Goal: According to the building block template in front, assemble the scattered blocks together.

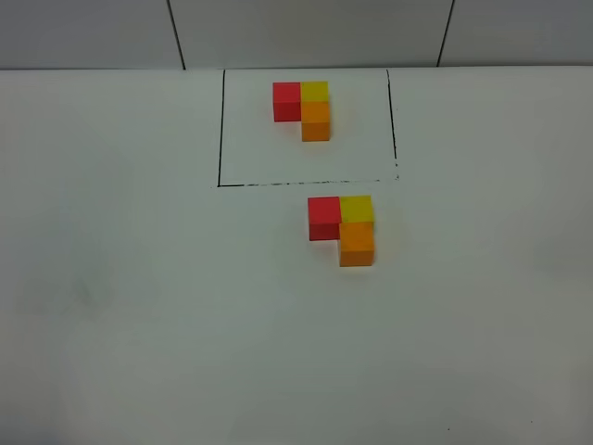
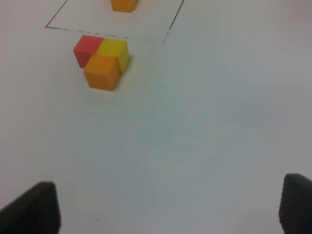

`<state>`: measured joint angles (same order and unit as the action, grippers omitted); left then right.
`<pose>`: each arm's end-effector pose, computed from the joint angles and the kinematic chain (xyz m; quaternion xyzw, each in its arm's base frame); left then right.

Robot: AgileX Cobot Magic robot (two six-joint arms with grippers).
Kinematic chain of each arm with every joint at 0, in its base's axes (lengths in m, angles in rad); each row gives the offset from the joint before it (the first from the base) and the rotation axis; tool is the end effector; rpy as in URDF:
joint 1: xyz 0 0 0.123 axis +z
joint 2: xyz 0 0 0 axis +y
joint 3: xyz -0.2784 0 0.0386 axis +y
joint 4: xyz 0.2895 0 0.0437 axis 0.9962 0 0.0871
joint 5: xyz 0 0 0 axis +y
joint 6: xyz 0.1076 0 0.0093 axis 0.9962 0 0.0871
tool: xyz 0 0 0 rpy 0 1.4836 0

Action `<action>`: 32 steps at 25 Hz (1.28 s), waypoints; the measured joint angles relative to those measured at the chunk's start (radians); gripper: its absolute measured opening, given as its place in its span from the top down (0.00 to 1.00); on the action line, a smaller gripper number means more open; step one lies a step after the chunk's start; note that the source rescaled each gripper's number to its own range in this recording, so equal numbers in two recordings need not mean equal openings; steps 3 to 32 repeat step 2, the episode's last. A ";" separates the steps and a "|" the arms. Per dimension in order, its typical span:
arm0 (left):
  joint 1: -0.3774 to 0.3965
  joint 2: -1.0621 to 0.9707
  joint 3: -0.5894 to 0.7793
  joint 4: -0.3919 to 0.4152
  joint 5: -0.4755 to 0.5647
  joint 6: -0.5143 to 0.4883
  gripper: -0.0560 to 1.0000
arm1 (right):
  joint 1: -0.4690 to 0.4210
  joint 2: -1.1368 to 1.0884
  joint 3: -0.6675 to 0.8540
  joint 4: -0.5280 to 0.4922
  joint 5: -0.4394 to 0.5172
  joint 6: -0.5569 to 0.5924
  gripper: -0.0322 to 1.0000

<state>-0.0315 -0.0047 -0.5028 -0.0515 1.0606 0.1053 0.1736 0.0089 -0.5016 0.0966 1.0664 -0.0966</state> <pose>0.0494 -0.0064 0.2907 0.0592 0.8489 -0.0064 0.5252 0.0492 0.0179 0.2893 -0.1170 0.8476 0.0680 0.5131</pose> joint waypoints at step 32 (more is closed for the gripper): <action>0.000 0.000 0.000 0.000 0.000 0.000 0.27 | 0.000 0.000 0.000 0.000 0.000 0.000 0.18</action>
